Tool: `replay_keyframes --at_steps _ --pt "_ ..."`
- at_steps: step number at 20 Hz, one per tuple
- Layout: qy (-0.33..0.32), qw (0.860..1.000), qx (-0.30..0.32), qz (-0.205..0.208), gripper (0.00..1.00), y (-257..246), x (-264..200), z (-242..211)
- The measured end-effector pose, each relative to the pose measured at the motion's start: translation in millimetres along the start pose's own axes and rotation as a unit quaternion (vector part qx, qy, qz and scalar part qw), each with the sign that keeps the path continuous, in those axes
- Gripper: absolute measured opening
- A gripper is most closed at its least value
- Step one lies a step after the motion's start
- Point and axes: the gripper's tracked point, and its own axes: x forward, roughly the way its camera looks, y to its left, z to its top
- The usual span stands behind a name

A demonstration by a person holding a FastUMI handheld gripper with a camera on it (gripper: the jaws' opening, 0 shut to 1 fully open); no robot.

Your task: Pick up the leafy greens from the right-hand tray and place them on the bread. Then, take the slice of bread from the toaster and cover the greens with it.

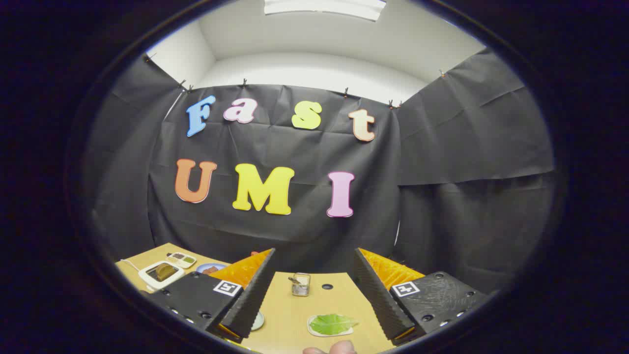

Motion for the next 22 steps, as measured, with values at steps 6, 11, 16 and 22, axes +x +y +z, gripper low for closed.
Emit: replay_keyframes --at_steps 6,11,16,22 --pt "0.006 1.0 0.012 0.018 0.95 17 -3 3" --pt "0.014 0.999 0.025 0.029 0.95 26 0 -4" --pt "0.022 0.999 0.028 0.024 0.95 6 4 -13" --pt "0.041 0.999 0.023 0.017 0.95 -35 14 -40"
